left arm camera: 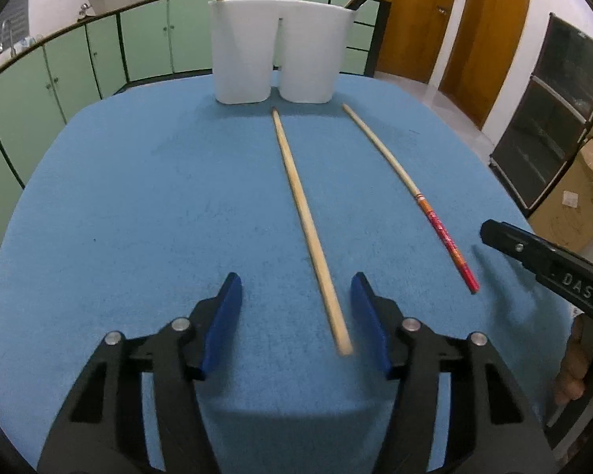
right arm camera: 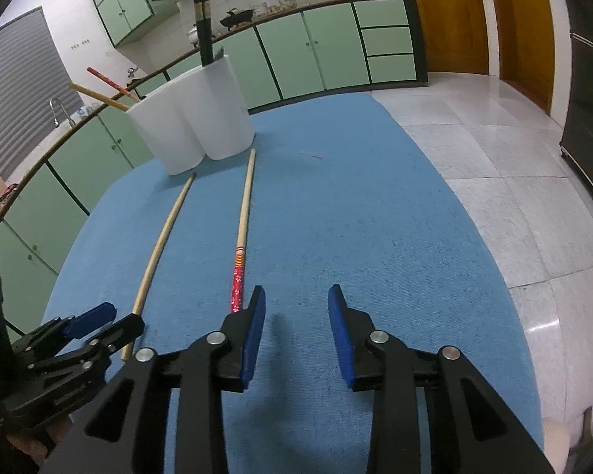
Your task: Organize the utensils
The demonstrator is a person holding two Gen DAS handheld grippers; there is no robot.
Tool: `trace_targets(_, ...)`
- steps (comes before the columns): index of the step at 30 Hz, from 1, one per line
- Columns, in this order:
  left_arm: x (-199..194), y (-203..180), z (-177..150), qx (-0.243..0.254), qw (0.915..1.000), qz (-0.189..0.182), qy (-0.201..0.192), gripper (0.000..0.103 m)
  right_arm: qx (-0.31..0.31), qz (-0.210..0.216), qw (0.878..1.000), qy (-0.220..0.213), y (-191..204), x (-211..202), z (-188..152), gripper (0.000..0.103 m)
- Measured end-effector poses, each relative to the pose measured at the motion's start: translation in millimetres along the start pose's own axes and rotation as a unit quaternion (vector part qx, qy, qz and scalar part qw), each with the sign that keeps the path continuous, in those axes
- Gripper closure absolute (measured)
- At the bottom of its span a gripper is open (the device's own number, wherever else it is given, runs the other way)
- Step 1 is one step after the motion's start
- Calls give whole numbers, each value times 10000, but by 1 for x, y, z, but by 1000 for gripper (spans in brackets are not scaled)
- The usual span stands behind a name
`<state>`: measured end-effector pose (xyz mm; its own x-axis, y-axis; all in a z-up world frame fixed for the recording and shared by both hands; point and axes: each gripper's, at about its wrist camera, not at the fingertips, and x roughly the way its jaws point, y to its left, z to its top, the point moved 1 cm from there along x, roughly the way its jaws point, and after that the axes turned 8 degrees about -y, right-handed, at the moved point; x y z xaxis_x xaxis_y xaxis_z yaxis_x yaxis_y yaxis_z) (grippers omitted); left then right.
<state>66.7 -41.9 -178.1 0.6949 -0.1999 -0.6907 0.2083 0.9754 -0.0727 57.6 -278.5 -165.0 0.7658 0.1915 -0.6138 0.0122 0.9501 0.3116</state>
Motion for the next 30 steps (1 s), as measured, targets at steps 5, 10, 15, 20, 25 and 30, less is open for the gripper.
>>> trace_targets(5,-2,1,-1,46,10000,-29,19,83,14,-9,10000,32,-1,1,0,70)
trace_targets(10,-1,4,1,97,9999,46,57,97,-26,11,10000,43,2,1,-1,70)
trace_targets(15,-5,17,-1,-13,9998,214,56,97,-37,12,10000,55,4,0,-3,70)
trace_targets(20,-13,36,-4,-267,9986,448,23,97,-58,25,10000,63,5,1,-4,70)
trace_targets(25,-8,43,3,-386,9979,528,-23,97,-110,58,9999,74,10,4,-4,70)
trace_targets(30,3,45,11,-510,9968,609,-51,97,-138,78,9999,69,12,5,-3,70)
